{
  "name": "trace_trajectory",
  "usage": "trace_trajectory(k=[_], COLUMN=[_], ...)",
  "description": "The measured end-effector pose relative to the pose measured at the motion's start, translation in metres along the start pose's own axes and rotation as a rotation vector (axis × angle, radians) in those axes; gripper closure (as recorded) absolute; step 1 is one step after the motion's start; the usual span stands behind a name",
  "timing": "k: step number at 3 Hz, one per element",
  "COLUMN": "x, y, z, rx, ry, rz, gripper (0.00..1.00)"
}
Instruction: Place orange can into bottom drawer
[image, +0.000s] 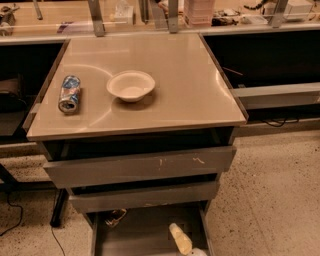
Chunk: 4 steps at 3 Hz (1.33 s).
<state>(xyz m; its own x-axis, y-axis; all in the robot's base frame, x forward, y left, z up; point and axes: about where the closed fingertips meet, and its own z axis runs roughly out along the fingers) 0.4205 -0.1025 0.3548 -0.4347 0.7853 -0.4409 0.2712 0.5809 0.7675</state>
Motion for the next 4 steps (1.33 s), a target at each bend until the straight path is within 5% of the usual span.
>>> trace_trajectory(k=[2,4], x=[-0.082,-0.085], y=[-0.044,-0.061], z=[-0.145,-0.166], rx=[0.248,0.293], ry=[-0.362,-0.406], rz=[0.003,0.029], gripper=[0.00,0.00])
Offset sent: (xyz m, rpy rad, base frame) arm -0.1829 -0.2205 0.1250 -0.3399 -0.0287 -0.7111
